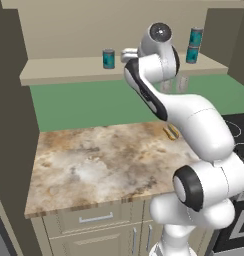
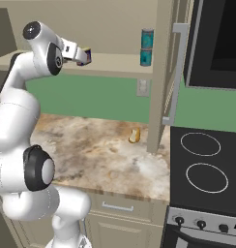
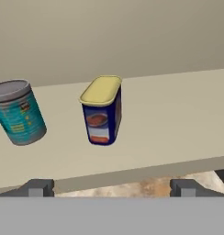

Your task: Stack two cans on top of the other two cans in the cabinet.

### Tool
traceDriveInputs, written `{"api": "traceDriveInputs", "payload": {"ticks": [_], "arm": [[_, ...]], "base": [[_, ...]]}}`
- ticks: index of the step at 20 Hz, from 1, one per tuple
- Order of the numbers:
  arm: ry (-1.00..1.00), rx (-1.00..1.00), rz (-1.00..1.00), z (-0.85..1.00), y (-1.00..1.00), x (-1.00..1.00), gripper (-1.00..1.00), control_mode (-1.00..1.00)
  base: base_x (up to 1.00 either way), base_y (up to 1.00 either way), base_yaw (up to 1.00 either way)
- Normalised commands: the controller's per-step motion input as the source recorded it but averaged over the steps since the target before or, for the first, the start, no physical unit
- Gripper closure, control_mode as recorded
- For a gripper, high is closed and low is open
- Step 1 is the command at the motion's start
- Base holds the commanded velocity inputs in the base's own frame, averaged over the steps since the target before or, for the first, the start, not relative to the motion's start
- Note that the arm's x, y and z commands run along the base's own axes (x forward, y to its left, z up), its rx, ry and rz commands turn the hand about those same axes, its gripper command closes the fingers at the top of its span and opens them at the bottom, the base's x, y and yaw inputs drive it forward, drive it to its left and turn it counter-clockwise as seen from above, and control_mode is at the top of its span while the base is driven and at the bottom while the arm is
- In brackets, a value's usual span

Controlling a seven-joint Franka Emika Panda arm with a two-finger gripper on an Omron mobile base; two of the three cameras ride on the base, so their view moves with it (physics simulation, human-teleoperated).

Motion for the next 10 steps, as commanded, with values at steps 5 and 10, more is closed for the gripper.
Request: {"api": "traceDriveInputs", "payload": {"ticks": [5, 10], "arm": [[0.0, 0.0, 0.0, -0.02, 0.03, 0.27, -1.0, -1.0], [0.0, 0.0, 0.0, -0.02, 0.01, 0.13, -1.0, -1.0]], "base": [[0.0, 0.0, 0.0], [0.0, 0.0, 0.0]]}}
